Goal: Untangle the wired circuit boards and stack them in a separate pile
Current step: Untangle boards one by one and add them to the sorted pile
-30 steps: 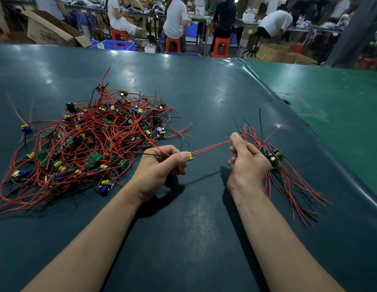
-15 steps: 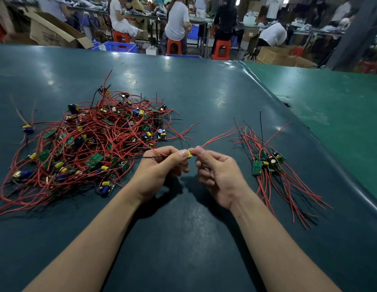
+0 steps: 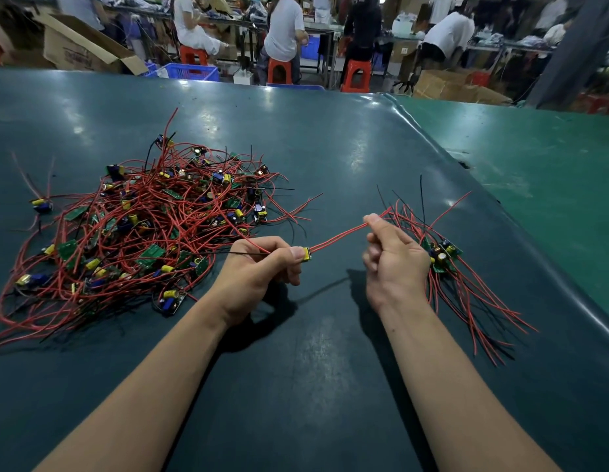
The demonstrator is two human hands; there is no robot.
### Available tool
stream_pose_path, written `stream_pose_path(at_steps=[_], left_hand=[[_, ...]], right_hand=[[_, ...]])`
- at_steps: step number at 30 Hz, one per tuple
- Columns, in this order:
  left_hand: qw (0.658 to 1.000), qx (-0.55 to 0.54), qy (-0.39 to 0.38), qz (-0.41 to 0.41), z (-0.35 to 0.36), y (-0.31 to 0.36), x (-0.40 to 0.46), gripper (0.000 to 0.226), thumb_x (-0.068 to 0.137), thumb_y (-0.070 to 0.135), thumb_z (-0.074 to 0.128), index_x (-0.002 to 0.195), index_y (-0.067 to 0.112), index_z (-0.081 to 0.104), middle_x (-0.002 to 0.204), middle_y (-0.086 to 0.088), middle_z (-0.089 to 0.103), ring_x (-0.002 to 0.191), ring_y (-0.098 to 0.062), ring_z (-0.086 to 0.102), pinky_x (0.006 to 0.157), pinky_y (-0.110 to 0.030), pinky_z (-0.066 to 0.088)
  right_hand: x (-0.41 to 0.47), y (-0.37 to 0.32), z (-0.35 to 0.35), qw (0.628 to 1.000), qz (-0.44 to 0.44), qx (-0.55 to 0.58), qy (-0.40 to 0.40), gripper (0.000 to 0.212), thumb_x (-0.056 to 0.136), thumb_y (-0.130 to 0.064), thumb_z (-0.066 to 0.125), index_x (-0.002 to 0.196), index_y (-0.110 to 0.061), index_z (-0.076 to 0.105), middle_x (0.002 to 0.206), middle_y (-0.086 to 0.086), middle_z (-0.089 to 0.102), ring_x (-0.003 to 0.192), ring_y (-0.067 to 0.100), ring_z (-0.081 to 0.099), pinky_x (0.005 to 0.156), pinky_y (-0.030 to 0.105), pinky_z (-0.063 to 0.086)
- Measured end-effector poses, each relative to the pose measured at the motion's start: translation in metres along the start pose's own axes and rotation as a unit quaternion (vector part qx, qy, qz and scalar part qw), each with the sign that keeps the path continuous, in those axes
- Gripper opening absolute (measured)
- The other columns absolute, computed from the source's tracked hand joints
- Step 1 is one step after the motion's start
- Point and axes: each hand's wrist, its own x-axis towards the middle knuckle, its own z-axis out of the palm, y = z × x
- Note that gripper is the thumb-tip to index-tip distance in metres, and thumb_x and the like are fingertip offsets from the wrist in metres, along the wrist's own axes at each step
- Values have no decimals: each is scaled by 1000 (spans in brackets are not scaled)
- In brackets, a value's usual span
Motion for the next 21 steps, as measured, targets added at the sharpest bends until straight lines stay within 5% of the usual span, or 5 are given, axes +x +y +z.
stream_pose_path(at_steps=[8,16,21], left_hand=[[1000,1,-24,-2,-4,-2,-1,19,74,17,67,57,11,62,54,-4,58,48,-11,54,53,-18,45],[999,-2,28,41,-7,-9,3,23,69,37,68,54,21,60,53,4,56,53,-15,42,59,-33,32],[991,-19,64,113,-5,-12,5,20,71,29,64,54,20,59,91,-7,76,88,-23,68,81,-31,52]], right_hand=[[2,-8,-6,978,159,127,-45,31,99,-17,52,68,-13,51,46,-9,36,30,3,29,27,14,19],[9,5,-12,992,-77,-87,49,26,91,-13,66,65,-15,64,49,-8,47,42,10,37,44,20,30],[7,16,-12,966,-114,-220,71,23,85,-19,70,63,-18,62,50,-8,53,47,17,45,54,35,41]])
